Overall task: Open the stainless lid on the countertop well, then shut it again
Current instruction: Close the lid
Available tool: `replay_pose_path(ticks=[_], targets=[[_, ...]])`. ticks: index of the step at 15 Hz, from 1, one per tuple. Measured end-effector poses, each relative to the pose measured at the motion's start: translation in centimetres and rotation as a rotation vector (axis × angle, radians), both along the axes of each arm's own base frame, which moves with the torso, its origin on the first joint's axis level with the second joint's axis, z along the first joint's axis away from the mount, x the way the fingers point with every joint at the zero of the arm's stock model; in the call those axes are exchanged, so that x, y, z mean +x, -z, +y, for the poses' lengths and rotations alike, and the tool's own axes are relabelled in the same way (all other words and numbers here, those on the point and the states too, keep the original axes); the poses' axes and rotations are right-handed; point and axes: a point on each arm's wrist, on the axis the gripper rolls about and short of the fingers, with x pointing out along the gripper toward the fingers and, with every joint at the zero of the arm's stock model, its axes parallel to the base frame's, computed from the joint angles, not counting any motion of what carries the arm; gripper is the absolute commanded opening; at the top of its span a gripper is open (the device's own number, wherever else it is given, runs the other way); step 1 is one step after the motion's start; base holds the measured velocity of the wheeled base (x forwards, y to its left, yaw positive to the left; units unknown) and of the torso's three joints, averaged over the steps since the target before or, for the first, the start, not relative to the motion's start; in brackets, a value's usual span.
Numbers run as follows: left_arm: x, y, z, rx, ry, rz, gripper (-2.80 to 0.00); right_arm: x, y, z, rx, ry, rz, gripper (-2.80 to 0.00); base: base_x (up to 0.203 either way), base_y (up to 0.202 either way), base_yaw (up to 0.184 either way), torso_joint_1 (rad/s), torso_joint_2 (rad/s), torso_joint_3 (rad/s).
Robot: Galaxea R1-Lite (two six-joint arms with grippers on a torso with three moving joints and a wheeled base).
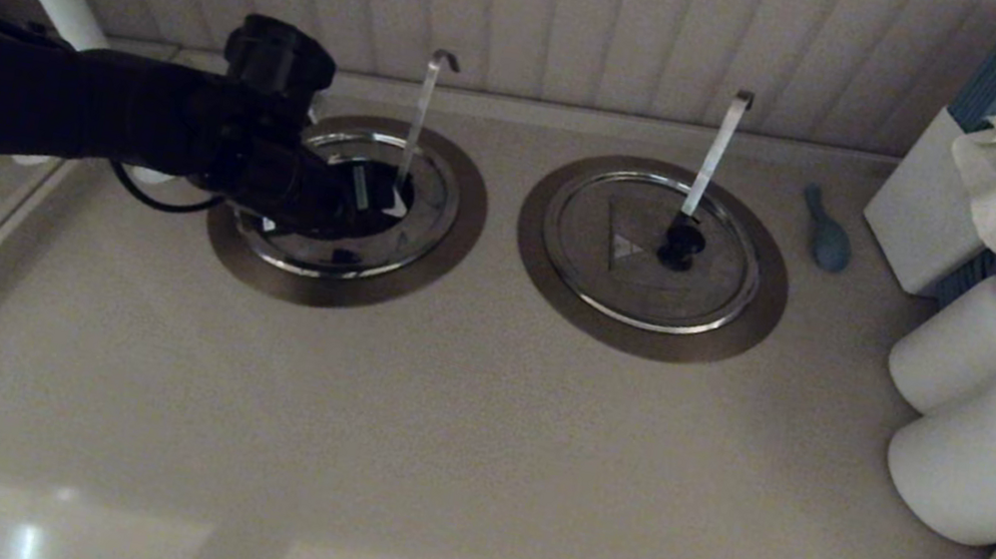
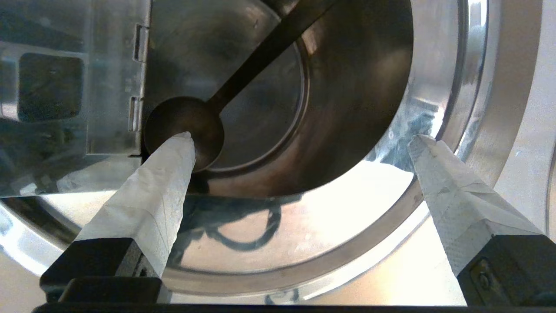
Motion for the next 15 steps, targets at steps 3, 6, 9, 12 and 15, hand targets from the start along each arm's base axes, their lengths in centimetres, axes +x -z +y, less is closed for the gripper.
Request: replay_pose_path(ticks=[3,6,9,12,15], targets=[[0.0,-0.9,-0.1,-0.021,0.004,-0.039,0.0,0.0,0.0,0.0,0.0,0.0,0.0,-2.8,0.0,0.0,0.0,0.0,0.0,0.0],[-0.1,-2.2,-0.9,-0.087,0.001,-0.111,0.0,0.0,0.0,0.0,-0.001,0.0,0.0,-2.8,0.0,0.0,0.0,0.0,0.0,0.0],[-0.6,-3.4,-0.8,-0.125,-0.007,-0.157,0.0,0.0,0.0,0.0,0.0,0.0,0.0,-2.8,0.0,0.0,0.0,0.0,0.0,0.0],[-1.6,-5.7,0.1,-0.249,-0.071,-0.195,0.0,0.0,0.0,0.0,0.0,0.0,0.0,-2.8,0.0,0.0,0.0,0.0,0.0,0.0],[-2.3,-7.5,2.4,-0.298,-0.125,-0.237,0.0,0.0,0.0,0.0,0.0,0.0,0.0,-2.8,0.0,0.0,0.0,0.0,0.0,0.0]])
